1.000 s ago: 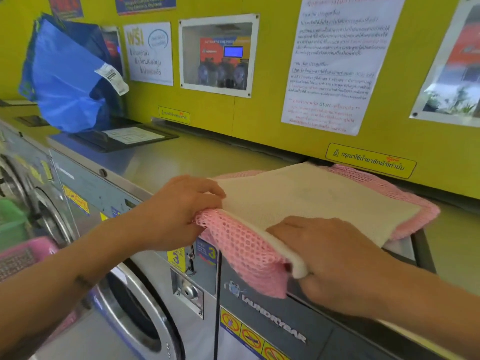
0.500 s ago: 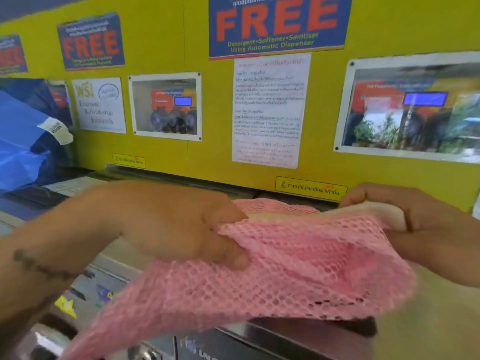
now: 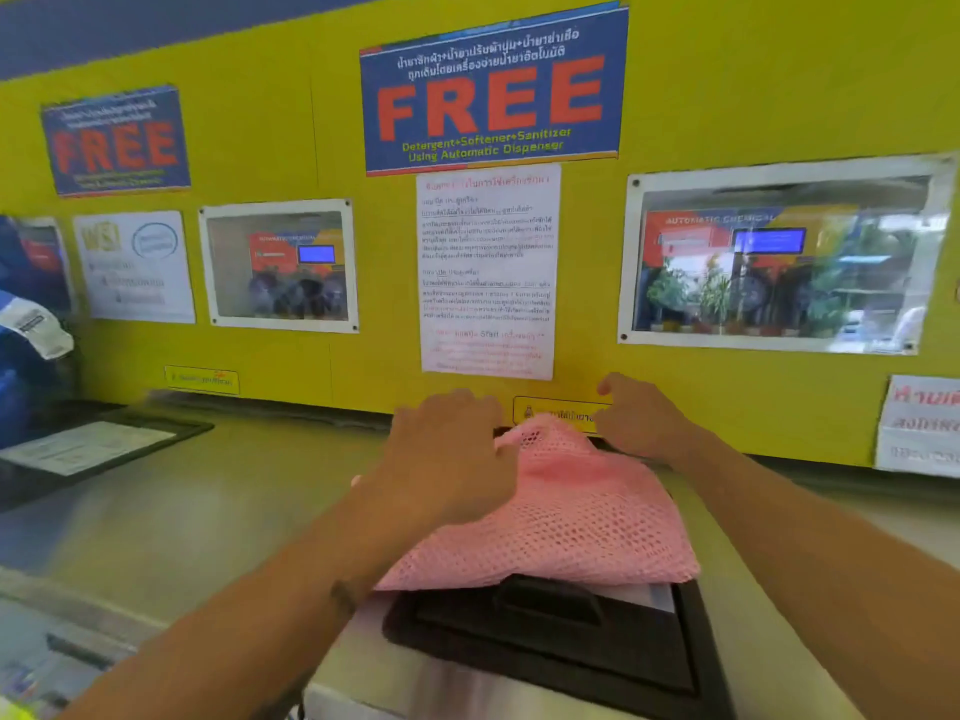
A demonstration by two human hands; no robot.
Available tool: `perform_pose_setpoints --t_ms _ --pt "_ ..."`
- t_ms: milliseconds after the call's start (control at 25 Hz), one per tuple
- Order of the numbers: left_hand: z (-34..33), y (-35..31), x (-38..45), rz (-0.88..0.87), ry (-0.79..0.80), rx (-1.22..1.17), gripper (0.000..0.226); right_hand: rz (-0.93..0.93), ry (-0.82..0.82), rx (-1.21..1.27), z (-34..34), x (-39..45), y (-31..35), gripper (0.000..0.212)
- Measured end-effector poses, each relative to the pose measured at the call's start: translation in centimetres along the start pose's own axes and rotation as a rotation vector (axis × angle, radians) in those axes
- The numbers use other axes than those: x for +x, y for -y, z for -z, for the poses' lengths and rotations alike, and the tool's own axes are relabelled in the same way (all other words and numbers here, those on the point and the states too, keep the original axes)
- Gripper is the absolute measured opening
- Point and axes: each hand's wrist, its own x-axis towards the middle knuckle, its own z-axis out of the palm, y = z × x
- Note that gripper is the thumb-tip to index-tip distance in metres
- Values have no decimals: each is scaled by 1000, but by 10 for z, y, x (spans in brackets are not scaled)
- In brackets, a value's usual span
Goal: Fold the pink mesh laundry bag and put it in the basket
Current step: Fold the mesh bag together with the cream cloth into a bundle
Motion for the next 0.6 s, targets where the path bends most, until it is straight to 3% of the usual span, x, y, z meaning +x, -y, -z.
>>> perform_pose_setpoints --t_ms 80,120,200,240,320,400,520,600 --pt "-38 1 -13 145 337 7 71 148 -84 -103 -16 -7 7 40" --pt "-53 7 -15 185 435 -10 78 243 -17 -148 -23 -13 11 39" --pt "-72 22 -13 177 513 -47 83 310 313 -330 -30 -27 14 44" --pt "-77 31 -12 150 526 -48 85 258 479 -388 -31 -32 13 50" --pt "-80 45 -11 77 550 -42 86 146 599 -401 -24 -36 8 56" --pt "-77 57 -11 2 560 -65 82 145 564 -439 -13 -35 10 50" --pt "-61 77 -11 -95 565 -233 71 211 377 -446 -3 -26 14 39" --pt "-48 94 -12 -104 577 -365 64 191 302 -351 -8 -17 10 44"
